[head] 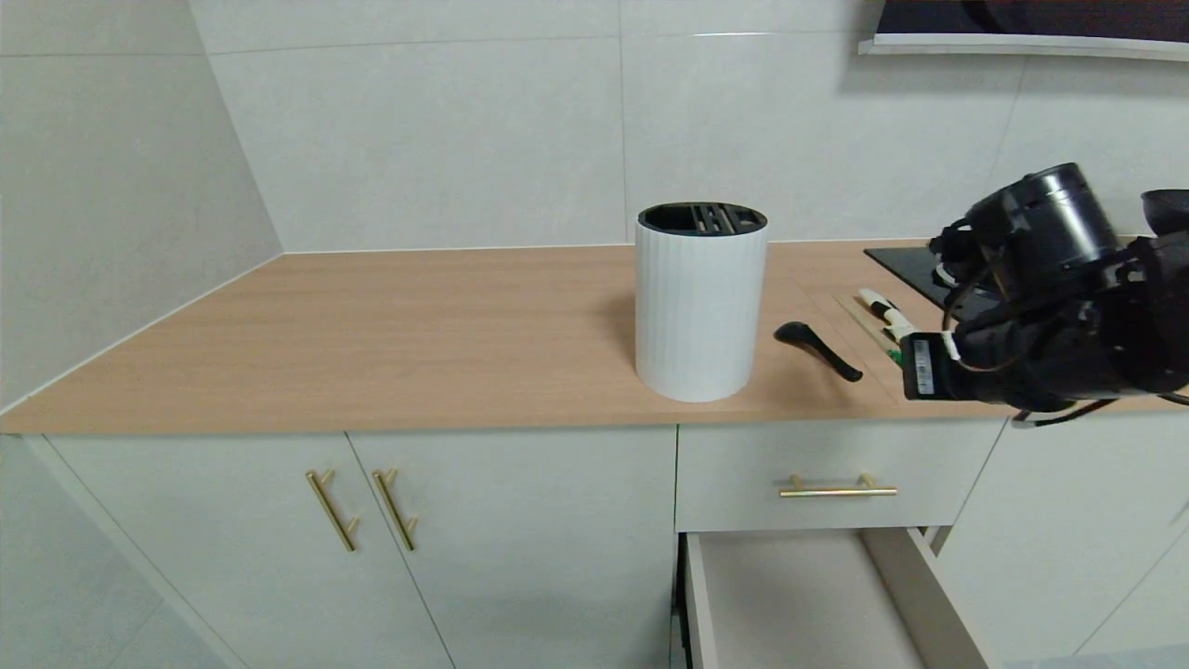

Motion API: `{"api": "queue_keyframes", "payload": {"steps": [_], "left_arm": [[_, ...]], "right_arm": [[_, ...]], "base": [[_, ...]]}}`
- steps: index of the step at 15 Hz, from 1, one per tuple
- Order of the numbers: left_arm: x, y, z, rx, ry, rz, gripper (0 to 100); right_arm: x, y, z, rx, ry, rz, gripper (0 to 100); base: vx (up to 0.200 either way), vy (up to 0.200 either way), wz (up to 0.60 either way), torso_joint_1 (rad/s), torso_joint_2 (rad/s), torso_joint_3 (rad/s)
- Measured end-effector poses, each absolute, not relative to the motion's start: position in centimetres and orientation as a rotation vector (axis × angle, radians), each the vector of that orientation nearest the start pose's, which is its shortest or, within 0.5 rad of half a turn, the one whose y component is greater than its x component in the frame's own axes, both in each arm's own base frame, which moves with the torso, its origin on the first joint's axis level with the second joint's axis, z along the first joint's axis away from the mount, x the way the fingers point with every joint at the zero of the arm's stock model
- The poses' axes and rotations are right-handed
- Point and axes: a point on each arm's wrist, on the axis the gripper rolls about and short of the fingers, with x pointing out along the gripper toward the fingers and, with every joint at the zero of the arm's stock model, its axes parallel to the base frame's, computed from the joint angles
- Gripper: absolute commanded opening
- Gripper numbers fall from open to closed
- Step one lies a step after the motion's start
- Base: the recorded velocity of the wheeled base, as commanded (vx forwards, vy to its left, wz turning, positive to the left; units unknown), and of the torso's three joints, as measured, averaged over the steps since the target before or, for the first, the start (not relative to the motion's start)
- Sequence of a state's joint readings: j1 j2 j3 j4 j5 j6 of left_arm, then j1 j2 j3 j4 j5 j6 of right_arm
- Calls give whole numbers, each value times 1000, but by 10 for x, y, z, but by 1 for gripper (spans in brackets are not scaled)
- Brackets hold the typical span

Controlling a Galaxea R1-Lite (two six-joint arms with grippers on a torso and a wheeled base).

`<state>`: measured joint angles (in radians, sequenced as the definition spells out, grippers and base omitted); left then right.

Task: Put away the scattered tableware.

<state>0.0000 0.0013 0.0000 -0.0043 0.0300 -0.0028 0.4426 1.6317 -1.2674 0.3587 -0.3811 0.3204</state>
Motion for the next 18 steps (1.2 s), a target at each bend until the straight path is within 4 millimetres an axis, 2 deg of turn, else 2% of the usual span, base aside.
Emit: {"api": "queue_keyframes", "payload": {"steps": [3, 6, 8, 11, 18], "left_arm": [[-23, 1, 76, -3, -3, 30, 100], [-23, 1, 76, -3, -3, 30, 100], [-23, 1, 76, -3, -3, 30, 100], [-23, 1, 76, -3, -3, 29, 100], [-23, 1, 76, -3, -3, 30, 100]], "right_arm": [[202, 100, 254, -9, 733, 25, 0], [158, 83, 264, 34, 828, 199, 0], [141, 77, 270, 79, 851, 312, 0], [134, 74, 267, 75, 846, 337, 0], [140, 78, 242, 11, 821, 376, 0]], "base": [[0, 0, 0, 0, 0, 0], [0, 0, 0, 0, 0, 0], [0, 0, 0, 0, 0, 0], [0, 0, 0, 0, 0, 0], [0, 0, 0, 0, 0, 0]]}}
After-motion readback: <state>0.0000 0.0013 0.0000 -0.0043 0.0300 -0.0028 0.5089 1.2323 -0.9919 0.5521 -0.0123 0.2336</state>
